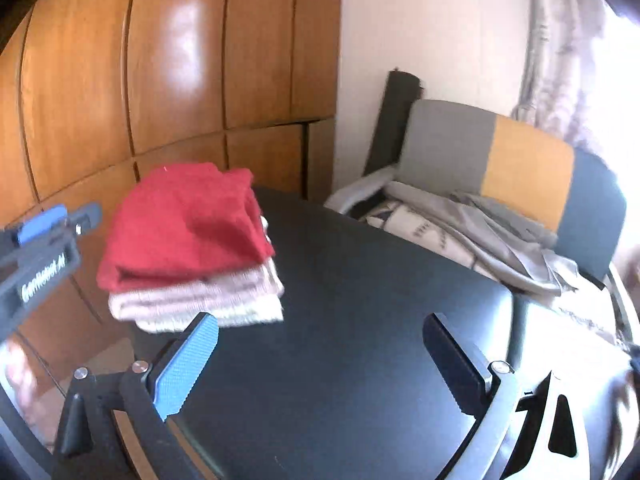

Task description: Fold clothes

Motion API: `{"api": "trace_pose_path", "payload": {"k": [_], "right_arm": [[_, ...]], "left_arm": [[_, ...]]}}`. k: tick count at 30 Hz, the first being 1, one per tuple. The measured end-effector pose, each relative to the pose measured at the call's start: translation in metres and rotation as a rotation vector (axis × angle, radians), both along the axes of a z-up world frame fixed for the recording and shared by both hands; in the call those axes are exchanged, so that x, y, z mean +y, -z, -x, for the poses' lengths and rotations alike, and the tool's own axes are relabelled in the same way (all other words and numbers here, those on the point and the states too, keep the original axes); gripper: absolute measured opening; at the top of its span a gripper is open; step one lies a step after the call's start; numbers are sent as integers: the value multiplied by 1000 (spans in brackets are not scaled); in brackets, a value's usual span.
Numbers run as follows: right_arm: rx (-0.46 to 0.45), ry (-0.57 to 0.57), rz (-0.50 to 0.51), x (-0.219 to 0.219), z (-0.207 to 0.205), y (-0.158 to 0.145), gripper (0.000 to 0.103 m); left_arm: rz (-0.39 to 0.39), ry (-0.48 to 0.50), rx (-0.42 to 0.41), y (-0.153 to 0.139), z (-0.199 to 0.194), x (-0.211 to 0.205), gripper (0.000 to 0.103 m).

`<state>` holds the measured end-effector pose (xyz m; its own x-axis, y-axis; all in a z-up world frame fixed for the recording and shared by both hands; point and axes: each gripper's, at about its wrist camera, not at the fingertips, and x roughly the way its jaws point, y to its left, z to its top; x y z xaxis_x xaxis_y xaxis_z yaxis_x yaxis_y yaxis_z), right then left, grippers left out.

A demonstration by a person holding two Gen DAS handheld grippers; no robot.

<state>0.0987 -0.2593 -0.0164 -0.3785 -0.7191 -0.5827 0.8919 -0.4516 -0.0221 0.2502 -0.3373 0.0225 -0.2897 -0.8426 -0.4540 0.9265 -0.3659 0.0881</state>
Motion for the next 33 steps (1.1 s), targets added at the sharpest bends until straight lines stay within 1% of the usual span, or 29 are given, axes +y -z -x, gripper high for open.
{"api": "trace_pose_path", "payload": {"k": [2, 3, 5, 7, 9, 10, 12, 13, 15, 16, 19, 21, 25, 33], "right_arm": [[-49, 4, -10, 9, 3, 1, 103], [-75, 1, -18, 15, 3, -2, 103], [-75, -18, -10, 11, -6, -7, 103], [-57, -38, 9, 0, -16, -10, 103], [-39, -57, 29, -12, -26, -14, 103], [-25, -71, 50, -19, -33, -19, 103], [9, -112, 108, -36, -49, -37, 103], [11, -137, 116, -45, -55, -41, 103], [17, -170, 120, -63, -66, -45, 103], [19, -166, 118, -71, -70, -44, 103], [-16, -181, 105, -89, -79, -37, 103], [-32, -192, 82, -100, -83, -30, 103], [-4, -203, 38, -120, -93, -17, 103], [27, -223, -3, -122, -106, -6, 103]], "left_arm": [[21, -21, -34, -2, -5, 5, 46], [43, -39, -65, -4, -7, 9, 46], [92, -83, -116, -7, -16, 16, 45], [121, -101, -119, -14, -28, 22, 45], [125, -72, -84, -23, -42, 25, 45], [118, -54, -64, -27, -48, 25, 45], [67, 1, -16, -32, -59, 14, 45], [40, 24, 8, -32, -65, 9, 45], [13, 1, 28, -28, -74, -2, 44], [-3, -13, 46, -25, -78, -8, 43], [-74, -41, 175, -16, -100, -30, 43], [-98, -60, 176, -9, -104, -40, 43], [-151, -81, 187, 5, -111, -57, 43], [-191, -86, 194, 20, -113, -70, 42]]}}
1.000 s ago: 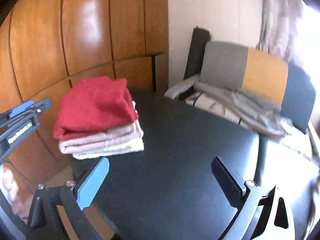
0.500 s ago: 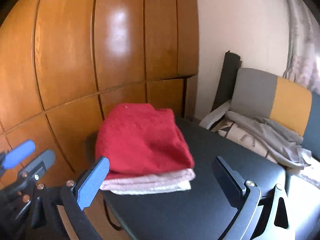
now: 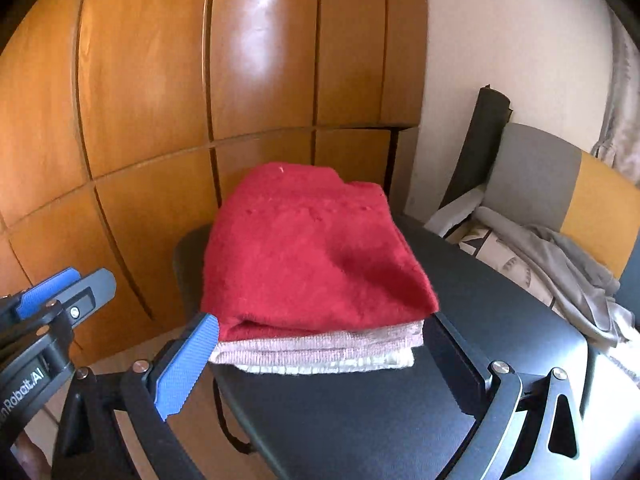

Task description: Fold clothes

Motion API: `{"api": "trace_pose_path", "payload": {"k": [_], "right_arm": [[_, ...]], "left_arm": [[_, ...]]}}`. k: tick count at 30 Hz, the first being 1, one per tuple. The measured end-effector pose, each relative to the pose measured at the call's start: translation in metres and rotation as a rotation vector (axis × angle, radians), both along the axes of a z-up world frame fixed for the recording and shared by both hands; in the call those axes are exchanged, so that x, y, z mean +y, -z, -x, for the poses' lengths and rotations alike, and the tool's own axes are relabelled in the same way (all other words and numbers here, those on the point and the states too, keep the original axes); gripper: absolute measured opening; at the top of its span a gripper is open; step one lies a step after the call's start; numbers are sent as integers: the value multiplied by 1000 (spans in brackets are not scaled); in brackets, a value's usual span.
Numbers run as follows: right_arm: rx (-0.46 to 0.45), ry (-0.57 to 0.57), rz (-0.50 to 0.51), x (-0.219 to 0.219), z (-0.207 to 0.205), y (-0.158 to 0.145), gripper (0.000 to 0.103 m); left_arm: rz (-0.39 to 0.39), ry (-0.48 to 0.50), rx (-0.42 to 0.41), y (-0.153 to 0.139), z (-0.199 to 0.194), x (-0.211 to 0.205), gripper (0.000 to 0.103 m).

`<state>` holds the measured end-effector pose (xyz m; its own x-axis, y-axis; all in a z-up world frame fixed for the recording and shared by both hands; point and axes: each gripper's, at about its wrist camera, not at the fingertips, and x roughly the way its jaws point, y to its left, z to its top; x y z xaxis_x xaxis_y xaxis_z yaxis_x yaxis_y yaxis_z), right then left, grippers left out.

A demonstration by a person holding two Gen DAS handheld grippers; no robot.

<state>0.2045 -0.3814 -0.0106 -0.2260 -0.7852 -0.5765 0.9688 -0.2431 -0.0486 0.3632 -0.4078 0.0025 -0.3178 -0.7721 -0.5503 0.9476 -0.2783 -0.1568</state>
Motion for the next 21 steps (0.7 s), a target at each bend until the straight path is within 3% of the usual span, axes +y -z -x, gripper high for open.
{"api": "trace_pose_path", "payload": {"k": [9, 21], "right_arm": [[23, -8, -18, 3, -3, 5, 103], [-47, 16, -29, 10, 17, 13, 103]], "left_arm": [[-7, 18, -18, 6, 7, -2, 43], [82, 21, -80, 0, 22, 14, 39]]}}
